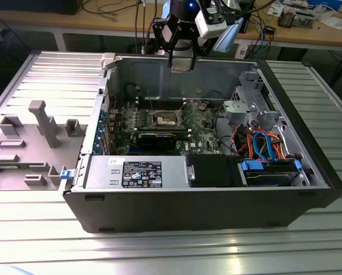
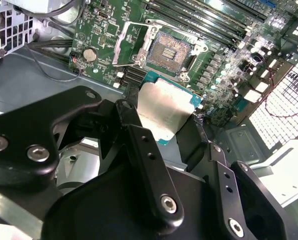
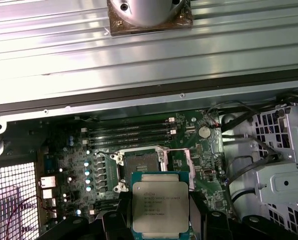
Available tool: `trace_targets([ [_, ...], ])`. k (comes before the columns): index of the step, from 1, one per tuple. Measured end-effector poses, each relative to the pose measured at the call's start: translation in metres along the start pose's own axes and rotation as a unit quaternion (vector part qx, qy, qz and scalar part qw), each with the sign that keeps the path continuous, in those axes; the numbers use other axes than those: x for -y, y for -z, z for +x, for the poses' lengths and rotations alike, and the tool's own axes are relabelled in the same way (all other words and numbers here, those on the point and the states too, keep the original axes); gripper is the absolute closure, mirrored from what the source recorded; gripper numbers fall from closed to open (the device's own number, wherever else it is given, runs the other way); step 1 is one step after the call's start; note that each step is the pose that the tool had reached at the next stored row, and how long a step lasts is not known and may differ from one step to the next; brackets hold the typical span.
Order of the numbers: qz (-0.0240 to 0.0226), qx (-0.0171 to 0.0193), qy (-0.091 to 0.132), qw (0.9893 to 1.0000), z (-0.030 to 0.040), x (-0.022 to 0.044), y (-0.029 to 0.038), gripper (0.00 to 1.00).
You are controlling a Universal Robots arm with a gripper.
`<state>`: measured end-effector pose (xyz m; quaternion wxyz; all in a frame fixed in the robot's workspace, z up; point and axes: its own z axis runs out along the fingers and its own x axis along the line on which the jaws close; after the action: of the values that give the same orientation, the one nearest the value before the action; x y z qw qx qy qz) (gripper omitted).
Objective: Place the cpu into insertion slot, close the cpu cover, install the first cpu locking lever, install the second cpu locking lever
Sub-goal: 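Place the cpu into insertion slot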
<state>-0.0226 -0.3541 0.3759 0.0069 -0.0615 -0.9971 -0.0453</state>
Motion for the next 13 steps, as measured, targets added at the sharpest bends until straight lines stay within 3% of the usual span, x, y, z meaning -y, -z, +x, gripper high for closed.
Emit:
trace_targets([
  [13,-0.0005,0.0025,-0.028,0.9996,0.0,0.0,0.0,0.45],
])
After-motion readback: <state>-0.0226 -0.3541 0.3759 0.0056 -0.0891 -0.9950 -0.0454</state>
